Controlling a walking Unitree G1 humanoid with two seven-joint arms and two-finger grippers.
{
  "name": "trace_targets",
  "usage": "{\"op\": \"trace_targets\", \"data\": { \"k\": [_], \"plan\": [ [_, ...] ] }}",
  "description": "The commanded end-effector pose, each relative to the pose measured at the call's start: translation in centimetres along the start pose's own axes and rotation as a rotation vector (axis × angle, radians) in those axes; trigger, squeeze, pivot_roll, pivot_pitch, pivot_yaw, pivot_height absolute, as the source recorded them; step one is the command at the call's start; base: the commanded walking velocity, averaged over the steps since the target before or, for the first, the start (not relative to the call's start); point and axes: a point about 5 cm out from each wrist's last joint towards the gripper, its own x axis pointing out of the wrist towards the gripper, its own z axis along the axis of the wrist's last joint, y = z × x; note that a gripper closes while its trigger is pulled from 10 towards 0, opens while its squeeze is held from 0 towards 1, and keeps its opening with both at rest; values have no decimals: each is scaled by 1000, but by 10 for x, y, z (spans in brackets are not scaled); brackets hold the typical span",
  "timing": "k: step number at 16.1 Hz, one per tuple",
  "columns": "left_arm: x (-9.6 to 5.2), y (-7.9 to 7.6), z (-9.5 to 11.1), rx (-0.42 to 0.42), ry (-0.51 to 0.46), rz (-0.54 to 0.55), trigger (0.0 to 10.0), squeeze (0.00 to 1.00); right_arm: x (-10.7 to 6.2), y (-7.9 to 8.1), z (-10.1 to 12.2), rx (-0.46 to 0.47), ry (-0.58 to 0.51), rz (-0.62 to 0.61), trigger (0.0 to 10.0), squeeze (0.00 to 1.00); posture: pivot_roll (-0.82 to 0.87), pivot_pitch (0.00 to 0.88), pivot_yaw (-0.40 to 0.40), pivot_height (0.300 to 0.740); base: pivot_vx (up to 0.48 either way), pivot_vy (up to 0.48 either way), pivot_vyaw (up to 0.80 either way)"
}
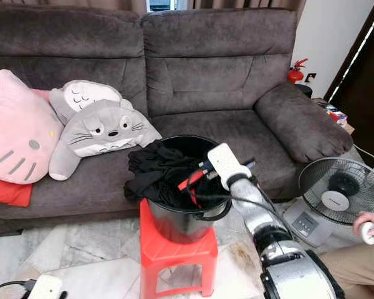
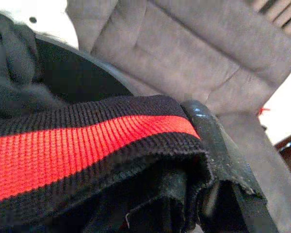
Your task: Hang hanger
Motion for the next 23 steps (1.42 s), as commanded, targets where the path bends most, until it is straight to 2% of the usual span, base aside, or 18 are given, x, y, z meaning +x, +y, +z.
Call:
{"op": "trace_targets", "data": {
  "k": [1, 4, 5, 6, 8, 10, 12, 13, 15, 16, 17, 18, 20, 21, 23],
  "plan": [
    [-3, 5, -10, 0, 50, -2, 10000, 0, 7, -13, 18, -20, -64, -46, 0, 0, 54, 0, -70, 740, 0, 0, 0],
    [-4, 10, -13, -1, 62, 2, 10000, 0, 16, -32, 57, -48, -202, -121, 0, 0, 53, 0, -70, 740, 0, 0, 0],
    [-4, 11, -13, -2, 61, 2, 10000, 0, 18, -37, 67, -50, -237, -137, 10000, 0, 54, 0, -70, 740, 0, 0, 0],
    [-5, 11, -13, -5, 57, 3, 10000, 0, 18, -47, 83, -43, -294, -187, 10000, 0, 54, 0, -70, 740, 0, 0, 0],
    [-6, 10, -13, -14, 53, 4, 10000, 0, 18, -55, 98, -34, -347, -235, 10000, 0, 54, 0, -70, 740, 0, 0, 0],
    [-6, 8, -14, -26, 51, 5, 10000, 0, 14, -66, 114, 24, -405, -276, 10000, 0, 47, 0, -59, 740, 0, 0, 0],
    [-7, 7, -15, -50, 58, 9, 10000, 0, 13, -83, 135, 10, -465, -297, 10000, 0, 27, 0, -53, 740, 0, 0, 0],
    [-7, 5, -15, -50, 57, 7, 10000, 0, 16, -96, 150, -42, -472, -296, 10000, 0, 21, 0, -54, 740, 0, 0, 0],
    [-6, 4, -14, -53, 57, 4, 10000, 0, 21, -107, 160, -35, -446, -281, 10000, 0, 8, 0, -59, 740, 0, 0, 0],
    [-6, 4, -14, -56, 58, 2, 10000, 0, 22, -106, 161, -46, -442, -259, 10000, 0, 8, 0, -61, 740, 0, 0, 0],
    [-6, 3, -14, -63, 61, 1, 10000, 0, 28, -88, 150, -100, -346, -107, 10000, 0, 6, 0, -62, 740, 0, 0, 0],
    [-6, 2, -14, -66, 65, 0, 10000, 0, 30, -75, 137, -130, -283, -25, 10000, 0, 3, 0, -64, 740, 0, 0, 0],
    [-6, 1, -15, -67, 69, -5, 10000, 0, 31, -59, 118, -99, -196, 58, 10000, 0, 4, 0, -66, 740, 0, 0, 0],
    [-7, 1, -15, -67, 72, -6, 10000, 0, 30, -47, 100, -96, -109, 137, 10000, 0, 4, 0, -66, 740, 0, 0, 0],
    [-7, 1, -16, -66, 73, -7, 10000, 0, 27, -38, 85, -89, -46, 189, 10000, 0, 4, 0, -67, 740, 0, 0, 0]
  ]
}}
